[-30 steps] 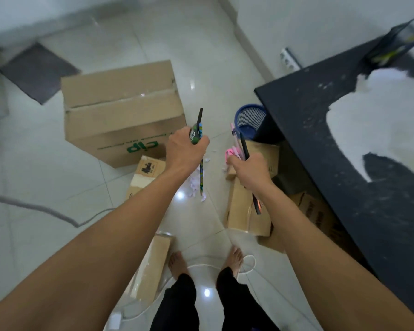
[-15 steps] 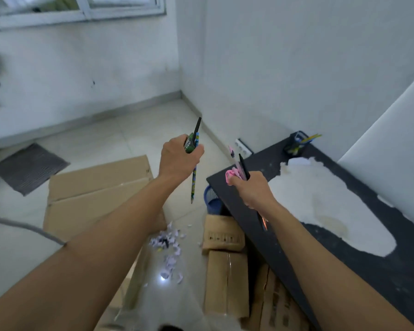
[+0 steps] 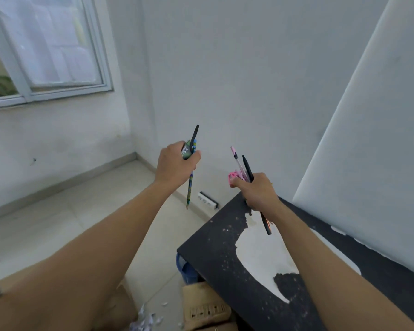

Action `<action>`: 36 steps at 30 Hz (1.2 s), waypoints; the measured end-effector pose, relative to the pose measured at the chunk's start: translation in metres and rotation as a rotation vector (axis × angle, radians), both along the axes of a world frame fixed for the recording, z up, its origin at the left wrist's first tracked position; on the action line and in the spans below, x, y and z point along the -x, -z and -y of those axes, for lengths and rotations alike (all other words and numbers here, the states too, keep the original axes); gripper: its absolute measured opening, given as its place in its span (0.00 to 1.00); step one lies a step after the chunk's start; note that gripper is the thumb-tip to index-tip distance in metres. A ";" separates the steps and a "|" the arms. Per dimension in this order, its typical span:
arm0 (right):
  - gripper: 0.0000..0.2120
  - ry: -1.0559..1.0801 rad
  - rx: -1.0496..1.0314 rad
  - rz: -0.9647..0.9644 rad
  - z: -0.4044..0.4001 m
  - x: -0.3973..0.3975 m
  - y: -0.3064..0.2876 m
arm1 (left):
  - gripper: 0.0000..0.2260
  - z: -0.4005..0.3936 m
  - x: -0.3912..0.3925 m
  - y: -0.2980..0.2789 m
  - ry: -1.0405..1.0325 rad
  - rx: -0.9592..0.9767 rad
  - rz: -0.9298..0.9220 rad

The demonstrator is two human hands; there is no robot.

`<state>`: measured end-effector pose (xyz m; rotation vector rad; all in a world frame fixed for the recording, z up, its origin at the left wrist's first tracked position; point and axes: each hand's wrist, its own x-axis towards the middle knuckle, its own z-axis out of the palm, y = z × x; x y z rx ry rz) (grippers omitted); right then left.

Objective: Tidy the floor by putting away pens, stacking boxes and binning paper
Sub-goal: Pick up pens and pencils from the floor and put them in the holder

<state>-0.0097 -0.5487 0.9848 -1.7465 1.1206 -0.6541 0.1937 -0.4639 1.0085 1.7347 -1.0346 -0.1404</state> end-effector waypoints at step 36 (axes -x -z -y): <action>0.15 0.362 -0.326 -0.119 0.190 0.043 0.125 | 0.14 0.243 0.039 0.151 0.231 -0.309 -0.167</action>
